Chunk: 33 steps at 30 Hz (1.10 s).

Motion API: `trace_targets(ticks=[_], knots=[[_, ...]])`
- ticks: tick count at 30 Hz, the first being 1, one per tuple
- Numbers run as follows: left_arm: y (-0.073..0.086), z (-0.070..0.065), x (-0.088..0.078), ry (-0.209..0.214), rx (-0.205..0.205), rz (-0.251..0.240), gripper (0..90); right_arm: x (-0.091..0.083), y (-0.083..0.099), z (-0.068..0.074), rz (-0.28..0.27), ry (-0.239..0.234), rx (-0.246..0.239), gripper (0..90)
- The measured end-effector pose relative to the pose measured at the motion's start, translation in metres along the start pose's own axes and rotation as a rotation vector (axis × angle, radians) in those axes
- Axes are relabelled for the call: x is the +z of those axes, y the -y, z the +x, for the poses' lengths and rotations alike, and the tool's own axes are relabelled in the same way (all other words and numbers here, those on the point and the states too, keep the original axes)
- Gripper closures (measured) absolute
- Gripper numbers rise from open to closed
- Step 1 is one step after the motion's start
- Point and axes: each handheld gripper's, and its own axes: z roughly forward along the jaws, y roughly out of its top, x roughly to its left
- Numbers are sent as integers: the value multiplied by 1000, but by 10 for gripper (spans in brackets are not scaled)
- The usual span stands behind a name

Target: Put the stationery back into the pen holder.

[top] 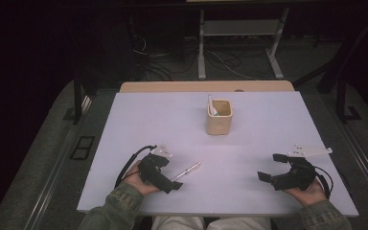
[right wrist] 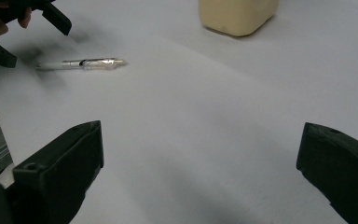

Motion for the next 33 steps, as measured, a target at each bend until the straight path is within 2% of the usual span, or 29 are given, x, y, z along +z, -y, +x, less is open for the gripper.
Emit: trace_targets(ticks=[4,8,12,16,23,33], knots=[[-1,-1,1,3,-3,28,14,0,0,0,0,-1,-5,2],[-2,-1,1,0,16,69,46,0,0,0,2,0,-3,2],[-4,-2,0,-4,23,94,118,1,0,0,1,0,-4,2],[-6,-3,0,-9,15,139,166,1,0,0,0,3,1,2],[-8,-3,1,-11,11,165,239,0,0,0,-4,8,1,3],[-9,-4,1,-8,-2,172,387,1,1,-1,-1,13,-3,2]])
